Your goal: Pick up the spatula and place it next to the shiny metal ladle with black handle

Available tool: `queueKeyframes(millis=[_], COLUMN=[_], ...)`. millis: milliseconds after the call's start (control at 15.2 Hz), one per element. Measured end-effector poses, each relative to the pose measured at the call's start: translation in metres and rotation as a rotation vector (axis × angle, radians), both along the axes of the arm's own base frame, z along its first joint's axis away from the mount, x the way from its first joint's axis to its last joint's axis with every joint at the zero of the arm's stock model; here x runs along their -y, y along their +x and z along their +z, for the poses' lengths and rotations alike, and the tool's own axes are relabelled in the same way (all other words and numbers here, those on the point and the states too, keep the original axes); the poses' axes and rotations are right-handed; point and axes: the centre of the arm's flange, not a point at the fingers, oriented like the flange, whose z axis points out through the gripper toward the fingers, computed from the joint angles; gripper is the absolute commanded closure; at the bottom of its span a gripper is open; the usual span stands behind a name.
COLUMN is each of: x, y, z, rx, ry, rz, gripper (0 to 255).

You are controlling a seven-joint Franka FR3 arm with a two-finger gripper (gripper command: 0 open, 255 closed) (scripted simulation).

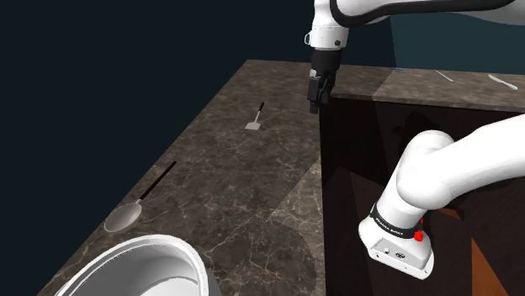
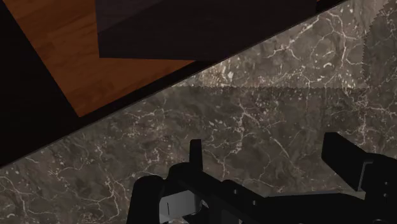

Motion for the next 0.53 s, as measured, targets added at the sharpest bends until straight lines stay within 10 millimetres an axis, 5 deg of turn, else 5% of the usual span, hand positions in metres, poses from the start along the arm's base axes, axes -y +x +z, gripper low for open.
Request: queueKeyframes(millis=[198,528], x=[-0.004,-0.010], y=[0.013,0.065], z=[-0.006,-0.033], rx=[0.002,0.014], ry=[-0.004,-0.022], rz=[-0.039,-0.198], gripper=[0,0])
